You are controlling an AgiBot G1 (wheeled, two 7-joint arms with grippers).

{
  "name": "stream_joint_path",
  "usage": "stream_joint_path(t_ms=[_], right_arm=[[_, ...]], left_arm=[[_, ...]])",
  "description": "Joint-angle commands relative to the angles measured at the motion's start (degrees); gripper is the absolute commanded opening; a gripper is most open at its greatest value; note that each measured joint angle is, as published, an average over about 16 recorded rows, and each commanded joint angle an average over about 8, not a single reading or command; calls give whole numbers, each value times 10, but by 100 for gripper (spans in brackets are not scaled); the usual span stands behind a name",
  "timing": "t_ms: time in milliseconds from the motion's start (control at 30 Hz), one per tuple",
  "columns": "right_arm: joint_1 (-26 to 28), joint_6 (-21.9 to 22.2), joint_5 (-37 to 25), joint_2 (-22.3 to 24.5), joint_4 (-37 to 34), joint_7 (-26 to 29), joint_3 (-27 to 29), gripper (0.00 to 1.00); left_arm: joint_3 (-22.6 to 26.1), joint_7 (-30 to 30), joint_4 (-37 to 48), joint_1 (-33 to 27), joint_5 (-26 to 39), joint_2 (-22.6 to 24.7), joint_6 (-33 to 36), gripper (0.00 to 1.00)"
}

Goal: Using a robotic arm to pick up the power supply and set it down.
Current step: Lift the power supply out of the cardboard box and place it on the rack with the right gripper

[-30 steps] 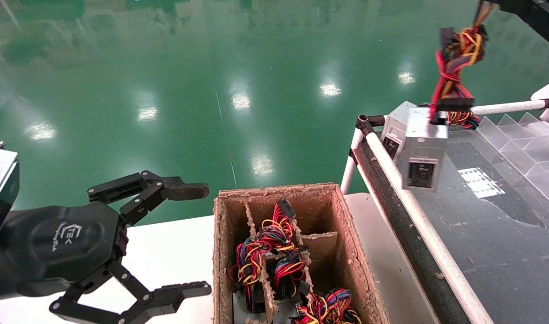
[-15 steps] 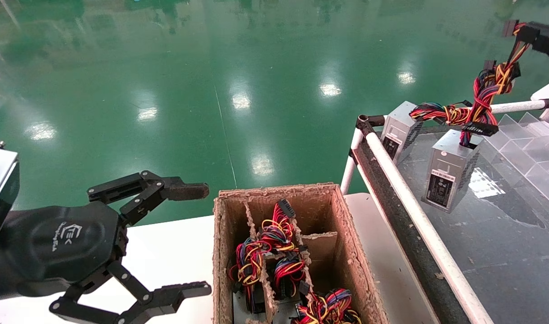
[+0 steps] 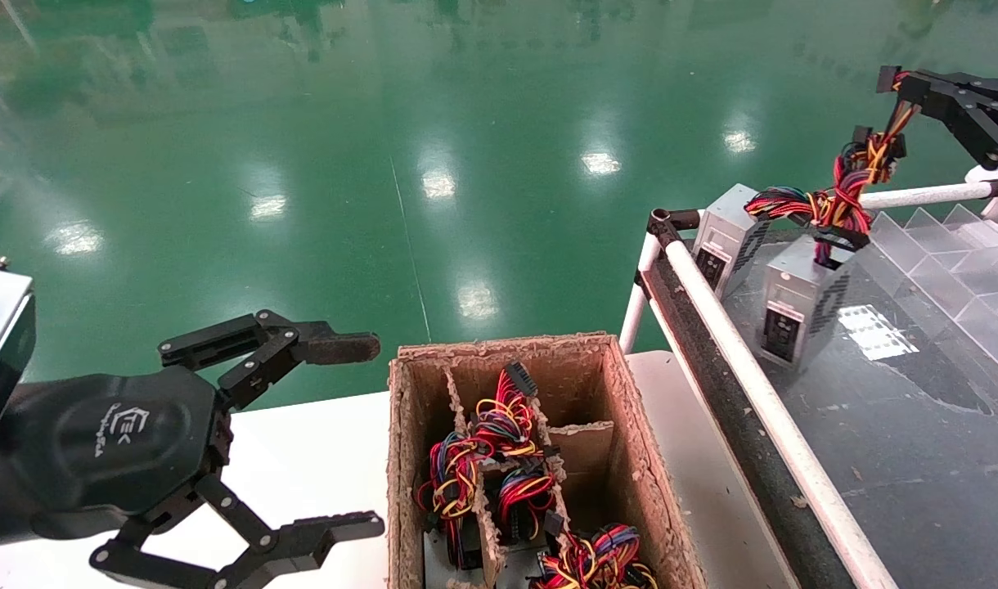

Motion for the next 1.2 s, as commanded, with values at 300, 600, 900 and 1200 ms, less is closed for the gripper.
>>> stream_joint_path(t_ms=[300, 600, 900, 1200], right_arm=[[41, 26, -14, -42, -71, -41, -8, 0], [43, 55, -15, -57, -115, -67, -7, 0], [39, 25, -14, -47, -129, -69, -7, 10], [37, -7, -18, -39, -137, -66, -9, 100]], left_arm=[[0, 0, 0, 0, 0, 0, 0, 100], [0, 0, 0, 0, 0, 0, 0, 100], [1, 0, 0, 0, 0, 0, 0, 100], [1, 0, 0, 0, -1, 0, 0, 100]])
